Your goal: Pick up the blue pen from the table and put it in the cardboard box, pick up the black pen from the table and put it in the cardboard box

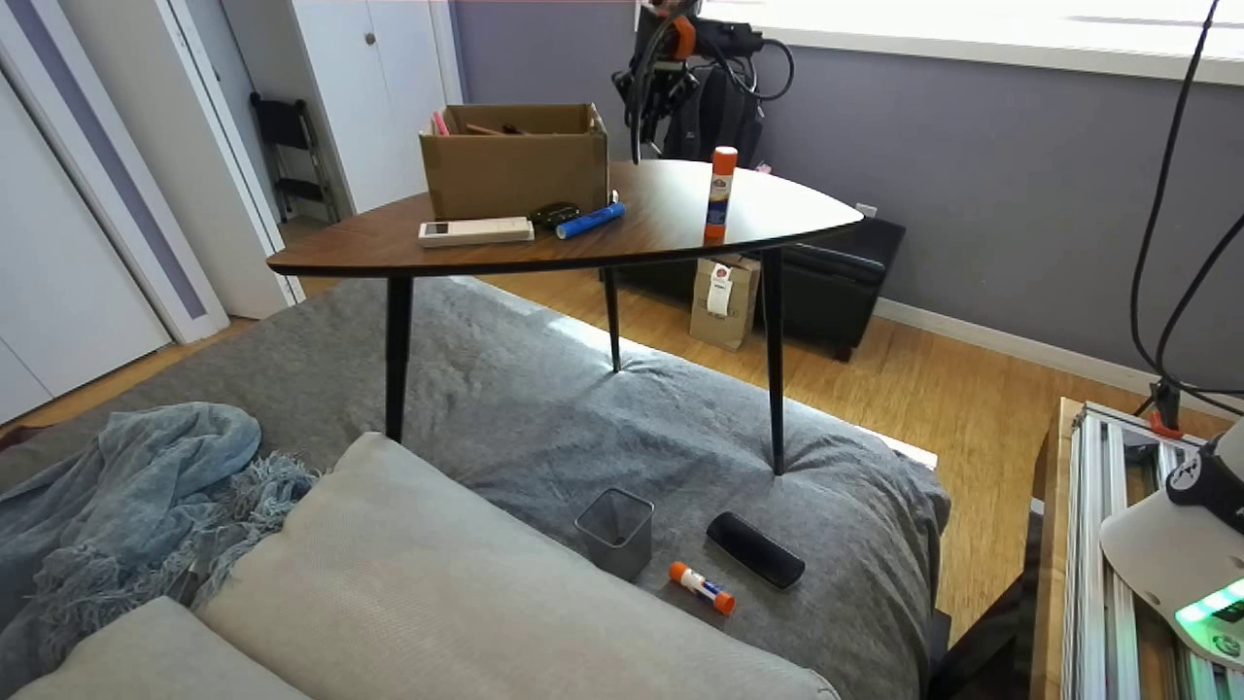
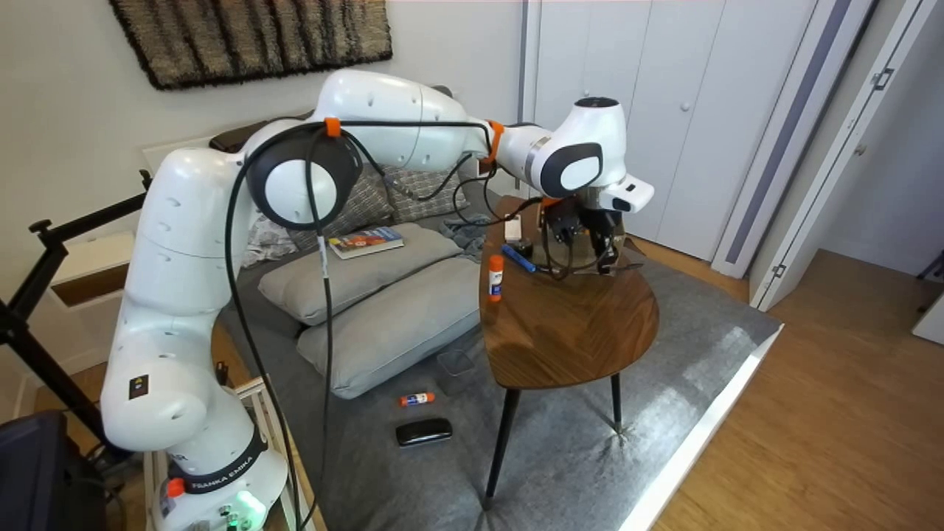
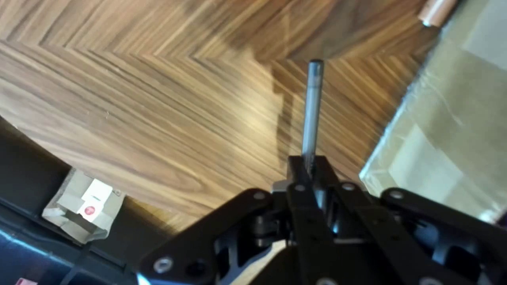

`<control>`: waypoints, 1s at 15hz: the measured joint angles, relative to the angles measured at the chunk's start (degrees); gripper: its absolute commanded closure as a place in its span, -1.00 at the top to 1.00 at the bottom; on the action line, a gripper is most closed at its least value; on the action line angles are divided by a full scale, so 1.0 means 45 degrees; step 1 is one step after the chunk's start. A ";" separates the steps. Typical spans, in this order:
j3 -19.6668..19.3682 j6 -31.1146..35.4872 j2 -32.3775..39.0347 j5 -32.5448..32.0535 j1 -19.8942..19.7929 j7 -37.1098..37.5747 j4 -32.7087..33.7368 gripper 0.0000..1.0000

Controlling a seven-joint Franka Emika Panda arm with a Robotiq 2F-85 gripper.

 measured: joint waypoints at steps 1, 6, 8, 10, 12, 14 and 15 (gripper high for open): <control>0.0030 0.0230 -0.0206 0.0113 0.0001 -0.0029 0.0007 -0.96; 0.0462 0.0699 -0.1190 0.1107 0.0015 -0.0268 0.0043 -0.96; 0.0707 0.0706 -0.1385 0.1792 0.0014 -0.0393 0.0095 -0.96; 0.0953 0.0706 -0.1388 0.2575 0.0007 -0.0475 0.0217 -0.96; 0.1164 0.0706 -0.1295 0.3243 -0.0004 -0.0511 0.0315 -0.96; 0.1299 0.0705 -0.1122 0.3791 -0.0022 -0.0548 0.0423 -0.96; 0.1353 0.0705 -0.1030 0.4015 -0.0048 -0.0557 0.0471 -0.96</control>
